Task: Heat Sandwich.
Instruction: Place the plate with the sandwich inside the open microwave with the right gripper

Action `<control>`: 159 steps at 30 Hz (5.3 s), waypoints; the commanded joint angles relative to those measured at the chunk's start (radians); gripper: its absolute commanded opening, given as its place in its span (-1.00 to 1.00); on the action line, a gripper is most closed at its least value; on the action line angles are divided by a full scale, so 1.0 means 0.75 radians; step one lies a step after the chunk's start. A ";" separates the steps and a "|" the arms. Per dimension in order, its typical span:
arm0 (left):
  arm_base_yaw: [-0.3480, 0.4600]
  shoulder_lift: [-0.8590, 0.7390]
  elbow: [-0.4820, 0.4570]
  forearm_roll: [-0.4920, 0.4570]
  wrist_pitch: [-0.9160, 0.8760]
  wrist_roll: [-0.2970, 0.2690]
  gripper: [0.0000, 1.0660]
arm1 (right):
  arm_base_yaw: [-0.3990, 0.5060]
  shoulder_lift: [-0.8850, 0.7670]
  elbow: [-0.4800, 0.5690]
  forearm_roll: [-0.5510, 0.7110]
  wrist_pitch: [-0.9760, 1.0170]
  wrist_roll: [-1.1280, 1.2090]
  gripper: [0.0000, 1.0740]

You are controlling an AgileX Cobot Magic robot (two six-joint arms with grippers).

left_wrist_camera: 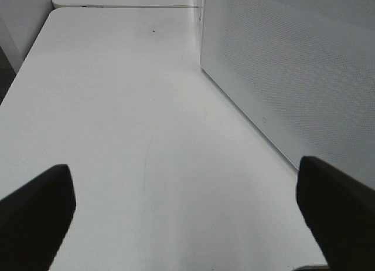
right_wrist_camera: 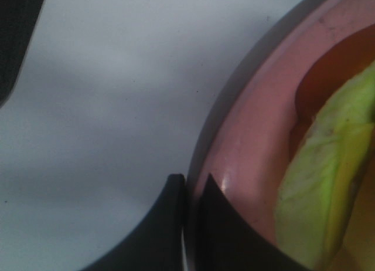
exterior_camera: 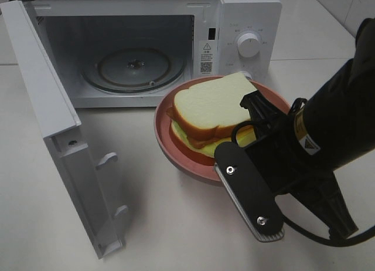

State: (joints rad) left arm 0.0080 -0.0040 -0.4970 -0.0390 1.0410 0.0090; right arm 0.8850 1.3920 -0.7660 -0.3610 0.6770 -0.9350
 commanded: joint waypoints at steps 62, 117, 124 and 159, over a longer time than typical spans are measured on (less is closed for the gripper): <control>0.001 -0.035 0.003 -0.005 -0.008 0.003 0.82 | -0.216 0.387 -0.424 0.468 -0.223 -0.917 -1.00; 0.001 -0.035 0.003 -0.005 -0.008 0.003 0.82 | -0.220 1.036 -1.395 0.375 0.153 -0.603 -1.00; 0.001 -0.035 0.003 -0.005 -0.008 0.003 0.82 | -0.220 1.113 -1.543 0.348 0.185 -0.541 -1.00; 0.001 -0.035 0.003 -0.005 -0.008 0.003 0.82 | -0.251 1.349 -1.840 0.315 0.185 -0.428 -0.89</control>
State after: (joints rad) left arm 0.0080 -0.0040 -0.4970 -0.0390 1.0410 0.0090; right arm 0.6970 2.4100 -2.1340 -0.1230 0.8410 -1.2630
